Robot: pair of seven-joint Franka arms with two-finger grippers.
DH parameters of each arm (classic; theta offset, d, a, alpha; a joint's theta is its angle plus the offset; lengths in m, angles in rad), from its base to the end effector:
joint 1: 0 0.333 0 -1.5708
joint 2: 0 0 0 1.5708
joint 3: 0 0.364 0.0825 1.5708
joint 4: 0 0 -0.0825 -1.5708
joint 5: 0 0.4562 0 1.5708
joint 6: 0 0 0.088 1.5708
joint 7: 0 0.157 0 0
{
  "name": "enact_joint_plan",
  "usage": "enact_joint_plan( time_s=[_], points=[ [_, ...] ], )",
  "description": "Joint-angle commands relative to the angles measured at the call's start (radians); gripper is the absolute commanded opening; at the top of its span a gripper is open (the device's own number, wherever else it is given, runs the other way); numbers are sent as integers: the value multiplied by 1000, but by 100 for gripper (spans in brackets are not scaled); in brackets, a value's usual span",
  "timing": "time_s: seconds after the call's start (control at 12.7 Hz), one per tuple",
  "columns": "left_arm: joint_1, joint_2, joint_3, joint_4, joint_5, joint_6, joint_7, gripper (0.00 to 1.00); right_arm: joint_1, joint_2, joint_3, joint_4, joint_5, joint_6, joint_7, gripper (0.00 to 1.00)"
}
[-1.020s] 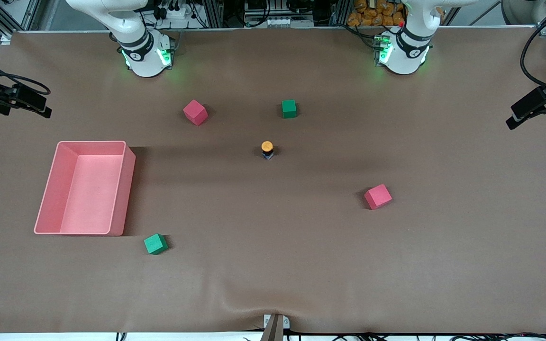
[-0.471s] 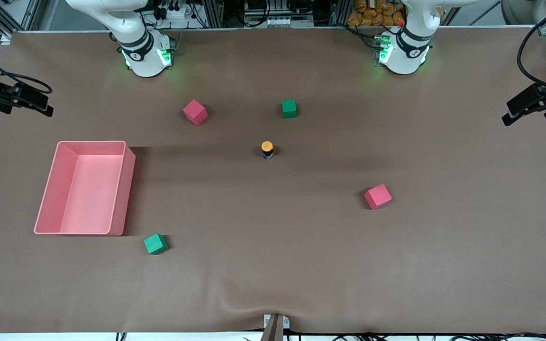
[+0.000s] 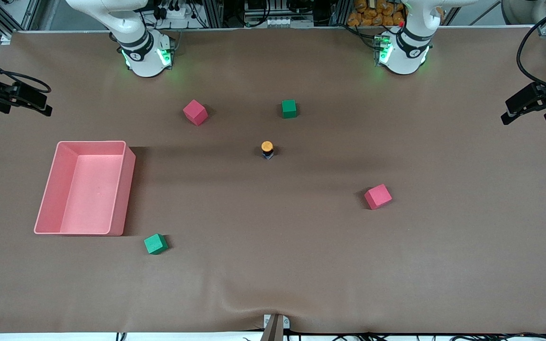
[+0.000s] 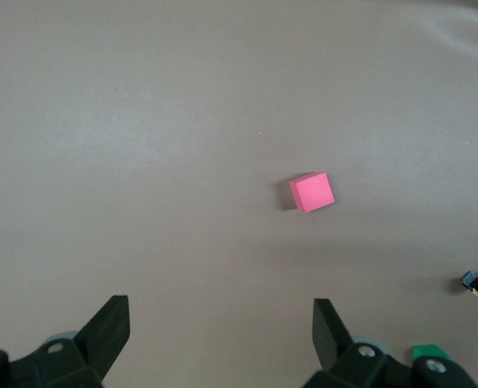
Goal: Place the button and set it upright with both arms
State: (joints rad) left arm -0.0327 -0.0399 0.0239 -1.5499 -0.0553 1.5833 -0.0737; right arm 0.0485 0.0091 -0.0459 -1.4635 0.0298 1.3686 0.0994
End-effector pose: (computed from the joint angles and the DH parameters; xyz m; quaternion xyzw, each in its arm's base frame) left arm 0.6174 -0.0137 0.6602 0.9984 0.0318 0.0354 0.0296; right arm 0.6029 0.0068 0.6579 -0.9975 0.0461 0.0526 0.0119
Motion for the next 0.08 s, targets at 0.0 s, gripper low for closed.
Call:
enact_joint_plan(
  time_s=[0.0],
  points=[
    [5, 12, -4, 27, 12, -25, 5, 100, 4, -6, 1, 11, -8, -9, 17, 100]
  ],
)
